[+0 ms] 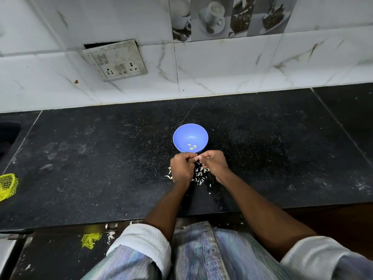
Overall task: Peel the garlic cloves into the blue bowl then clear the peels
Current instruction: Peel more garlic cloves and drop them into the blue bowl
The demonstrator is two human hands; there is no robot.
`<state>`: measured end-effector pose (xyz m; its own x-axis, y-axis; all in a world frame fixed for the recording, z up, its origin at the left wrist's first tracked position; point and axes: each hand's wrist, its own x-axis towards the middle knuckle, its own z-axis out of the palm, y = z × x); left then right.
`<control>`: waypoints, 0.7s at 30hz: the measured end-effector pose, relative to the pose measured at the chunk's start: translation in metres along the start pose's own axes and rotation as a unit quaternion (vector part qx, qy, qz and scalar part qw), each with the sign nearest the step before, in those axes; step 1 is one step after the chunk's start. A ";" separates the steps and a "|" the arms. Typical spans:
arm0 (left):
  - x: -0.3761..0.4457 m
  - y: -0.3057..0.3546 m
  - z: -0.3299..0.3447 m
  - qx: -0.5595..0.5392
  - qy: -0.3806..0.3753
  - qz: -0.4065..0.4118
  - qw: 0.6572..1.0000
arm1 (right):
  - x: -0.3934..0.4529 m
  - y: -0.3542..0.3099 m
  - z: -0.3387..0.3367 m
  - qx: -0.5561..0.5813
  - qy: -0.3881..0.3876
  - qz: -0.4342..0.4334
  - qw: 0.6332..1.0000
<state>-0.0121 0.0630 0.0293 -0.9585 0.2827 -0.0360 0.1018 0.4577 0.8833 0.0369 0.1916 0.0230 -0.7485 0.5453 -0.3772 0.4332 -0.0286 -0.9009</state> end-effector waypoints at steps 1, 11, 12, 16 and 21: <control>0.000 -0.001 -0.002 0.054 -0.009 0.041 0.998 | 0.000 -0.001 0.000 -0.008 -0.007 0.008 1.000; 0.001 -0.006 -0.004 0.151 -0.022 0.096 0.983 | 0.002 -0.002 -0.005 -0.030 -0.063 0.059 0.996; 0.004 -0.002 -0.003 0.087 -0.030 0.025 0.995 | 0.002 -0.001 -0.007 -0.057 -0.052 0.008 0.997; 0.015 0.011 0.005 -0.161 -0.037 -0.242 0.956 | 0.000 0.003 -0.013 -0.128 0.000 -0.157 0.979; 0.013 0.005 0.005 -0.131 -0.032 -0.175 0.975 | 0.007 0.003 -0.013 -0.097 -0.038 -0.070 0.992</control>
<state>-0.0225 0.0729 0.0310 -0.9034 0.2034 -0.3775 -0.3076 0.3060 0.9010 0.0401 0.2063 0.0207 -0.8405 0.4683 -0.2725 0.4051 0.2091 -0.8901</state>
